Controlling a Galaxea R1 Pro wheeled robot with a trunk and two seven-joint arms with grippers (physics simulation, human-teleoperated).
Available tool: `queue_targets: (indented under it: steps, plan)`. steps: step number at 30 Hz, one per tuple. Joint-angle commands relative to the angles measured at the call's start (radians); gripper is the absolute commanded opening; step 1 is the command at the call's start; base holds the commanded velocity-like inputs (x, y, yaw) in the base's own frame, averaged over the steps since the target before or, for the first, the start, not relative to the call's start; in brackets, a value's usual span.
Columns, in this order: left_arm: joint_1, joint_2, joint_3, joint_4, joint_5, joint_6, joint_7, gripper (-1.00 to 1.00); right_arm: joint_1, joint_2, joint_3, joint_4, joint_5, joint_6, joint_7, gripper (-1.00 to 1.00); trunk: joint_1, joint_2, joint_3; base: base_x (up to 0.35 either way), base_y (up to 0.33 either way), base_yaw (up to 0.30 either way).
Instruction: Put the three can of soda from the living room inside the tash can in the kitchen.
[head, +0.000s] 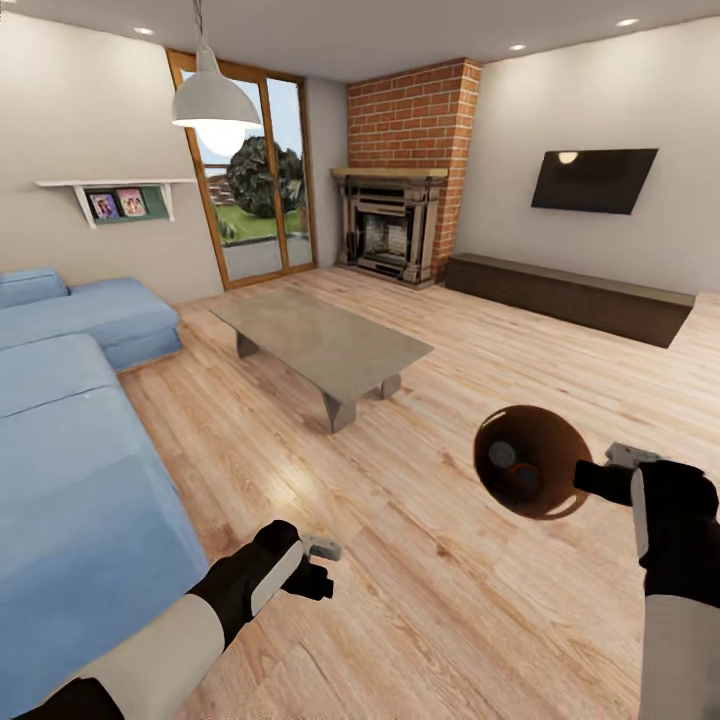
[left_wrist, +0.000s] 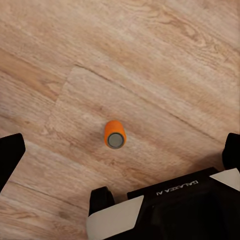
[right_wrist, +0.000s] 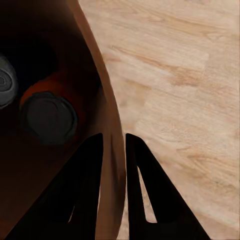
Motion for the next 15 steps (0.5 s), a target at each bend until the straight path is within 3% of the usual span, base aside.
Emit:
queue_targets:
  steps: [1, 2, 5, 15]
  plan:
    - [0.000, 0.000, 0.000, 0.000, 0.000, 0.000, 0.000, 1.00, 0.001, 0.018, 0.000, -0.012, 0.009, 0.000, 0.001, -1.00, 0.004, -0.007, -0.005, 0.000, 0.000, 0.100]
    - [0.000, 0.000, 0.000, 0.000, 0.000, 0.000, 0.000, 1.00, 0.001, 0.050, -0.002, -0.046, 0.010, 0.000, 0.001, -1.00, 0.008, -0.014, -0.009, 0.000, 0.000, 0.108]
    - [0.000, 0.000, 0.000, 0.000, 0.000, 0.000, 0.000, 1.00, 0.000, 0.073, -0.010, -0.071, 0.011, 0.000, 0.001, -1.00, 0.019, -0.035, -0.022, 0.000, 0.000, 0.112]
    - [0.000, 0.000, 0.000, 0.000, 0.000, 0.000, 0.000, 1.00, 0.001, 0.102, -0.008, -0.162, 0.013, 0.000, 0.001, -1.00, 0.058, -0.105, -0.067, 0.000, 0.000, 0.116]
